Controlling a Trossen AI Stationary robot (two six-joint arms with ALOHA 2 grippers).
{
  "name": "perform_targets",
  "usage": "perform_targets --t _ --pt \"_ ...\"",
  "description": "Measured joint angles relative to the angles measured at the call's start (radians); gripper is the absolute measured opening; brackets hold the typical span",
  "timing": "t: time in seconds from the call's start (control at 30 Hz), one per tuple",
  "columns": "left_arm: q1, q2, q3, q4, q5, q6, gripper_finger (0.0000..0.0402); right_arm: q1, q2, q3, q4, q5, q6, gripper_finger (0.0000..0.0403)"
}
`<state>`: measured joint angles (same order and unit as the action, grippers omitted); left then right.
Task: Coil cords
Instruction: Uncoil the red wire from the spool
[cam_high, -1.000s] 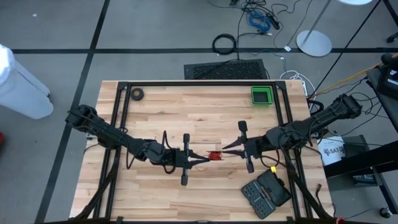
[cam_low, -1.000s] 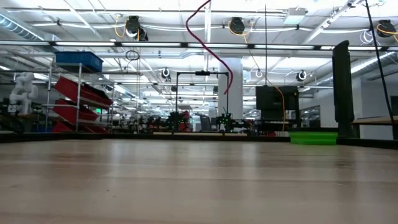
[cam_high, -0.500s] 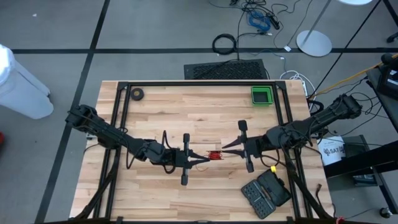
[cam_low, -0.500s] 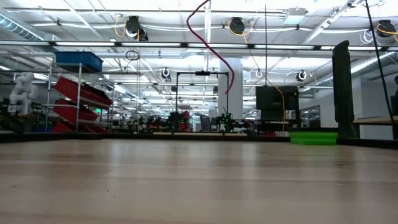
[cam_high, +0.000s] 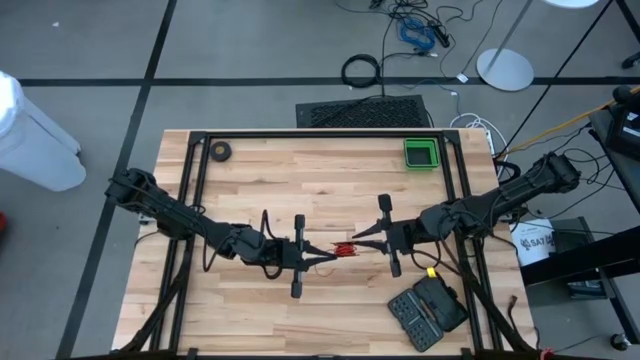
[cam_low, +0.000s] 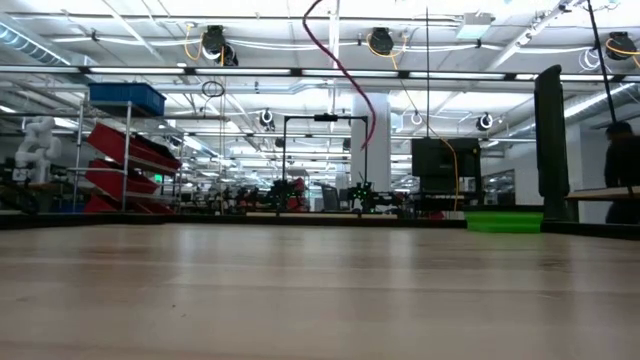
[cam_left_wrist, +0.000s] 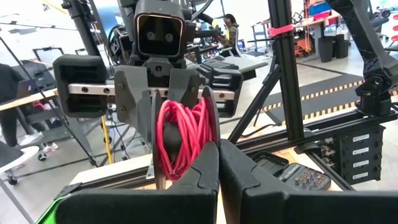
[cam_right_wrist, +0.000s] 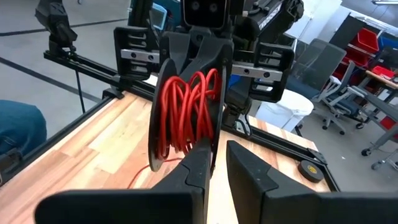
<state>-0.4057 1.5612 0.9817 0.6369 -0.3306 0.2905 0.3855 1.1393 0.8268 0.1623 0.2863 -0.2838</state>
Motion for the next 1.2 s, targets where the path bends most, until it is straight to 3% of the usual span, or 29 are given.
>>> perform_targets --t 0.5,1.0,1.2 --pt "0.0 0.0 0.0 -0.003 0.0 0.003 0.0005 0.0 0.0 0.0 0.0 -0.002 -0.025 0.0002" --pt "-0.032 0.0 0.0 -0.023 -0.004 0.063 0.0091 0.003 -0.026 0.0 -0.014 0.026 -0.012 0.0" --pt "-0.036 0.0 0.0 -0.026 -0.08 0.065 0.0116 0.01 -0.055 0.0 -0.041 0.051 0.01 0.0"
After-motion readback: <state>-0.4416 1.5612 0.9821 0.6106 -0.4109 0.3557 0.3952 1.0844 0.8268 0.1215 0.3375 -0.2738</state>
